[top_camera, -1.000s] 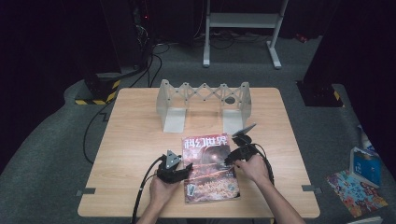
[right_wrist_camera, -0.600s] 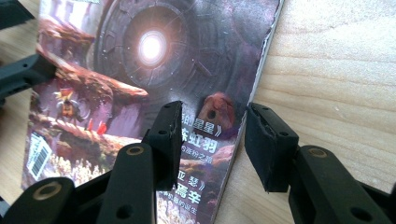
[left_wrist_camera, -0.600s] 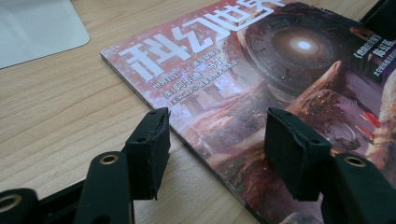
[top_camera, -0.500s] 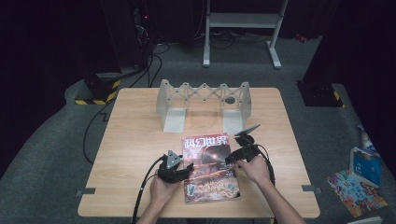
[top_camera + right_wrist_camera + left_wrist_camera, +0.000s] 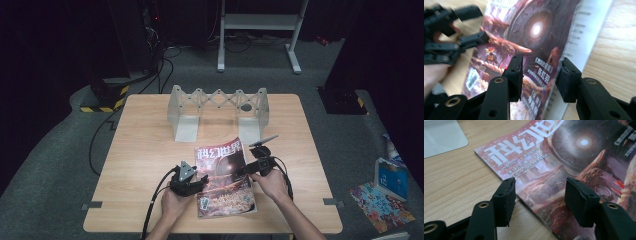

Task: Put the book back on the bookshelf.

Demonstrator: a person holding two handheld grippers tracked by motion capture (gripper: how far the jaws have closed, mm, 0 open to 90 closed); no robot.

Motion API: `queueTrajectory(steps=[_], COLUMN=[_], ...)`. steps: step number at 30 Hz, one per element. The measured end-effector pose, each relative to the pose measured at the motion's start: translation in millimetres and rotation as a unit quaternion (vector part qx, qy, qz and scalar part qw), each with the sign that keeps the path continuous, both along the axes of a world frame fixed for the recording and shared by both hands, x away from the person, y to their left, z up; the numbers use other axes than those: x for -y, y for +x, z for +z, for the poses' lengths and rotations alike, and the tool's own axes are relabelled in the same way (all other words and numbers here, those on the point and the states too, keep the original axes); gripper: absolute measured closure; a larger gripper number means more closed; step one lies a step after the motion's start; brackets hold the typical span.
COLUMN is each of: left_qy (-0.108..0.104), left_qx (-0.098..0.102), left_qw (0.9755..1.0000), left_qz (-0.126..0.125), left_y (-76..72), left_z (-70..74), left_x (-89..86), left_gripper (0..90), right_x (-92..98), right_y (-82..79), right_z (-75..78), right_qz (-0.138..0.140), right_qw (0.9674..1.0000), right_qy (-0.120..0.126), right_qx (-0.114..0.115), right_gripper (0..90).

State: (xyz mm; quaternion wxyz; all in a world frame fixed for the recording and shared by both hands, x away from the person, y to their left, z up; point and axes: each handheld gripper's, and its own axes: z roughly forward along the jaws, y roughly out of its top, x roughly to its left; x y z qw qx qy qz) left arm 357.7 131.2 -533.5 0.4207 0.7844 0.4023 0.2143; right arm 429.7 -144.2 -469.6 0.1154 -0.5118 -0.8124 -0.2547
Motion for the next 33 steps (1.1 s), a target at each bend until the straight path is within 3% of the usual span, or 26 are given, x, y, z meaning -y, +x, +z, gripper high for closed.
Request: queueTrajectory(steps=[4,12,18,23,30,33], left_qy=[-0.001,-0.003,-0.006,-0.008,-0.005,-0.006], left_qx=[-0.001,-0.004,-0.006,-0.010,-0.008,-0.009], left_qw=[1.0000,1.0000,1.0000,0.9999,0.9999,0.9999], left_qz=[0.000,-0.002,0.000,-0.001,0.004,0.004], left_y=[0.1,0.6,0.7,1.2,1.1,1.0], left_z=[0.0,0.0,0.0,0.2,0.3,0.2], left_x=[-0.1,-0.5,-1.0,-1.9,-1.8,-1.7], left_gripper=[42.1,42.1,41.4,41.6,40.7,40.7], right_x=[-10.2,-18.6,-32.9,-29.9,-29.4,-26.5], right_y=[-2.0,-3.3,-2.6,4.0,14.1,14.9], right_z=[-4.3,-12.5,-16.2,-17.6,-17.9,-16.2], right_qz=[0.012,0.035,0.046,0.037,0.032,0.028], right_qw=[0.9995,0.9994,0.9988,0.9993,0.9993,0.9995], right_qy=[-0.030,0.002,-0.014,0.003,0.016,0.016], right_qx=[0.008,0.006,0.008,-0.011,-0.014,-0.003], right_gripper=[58.1,57.8,57.8,57.3,56.3,53.7])
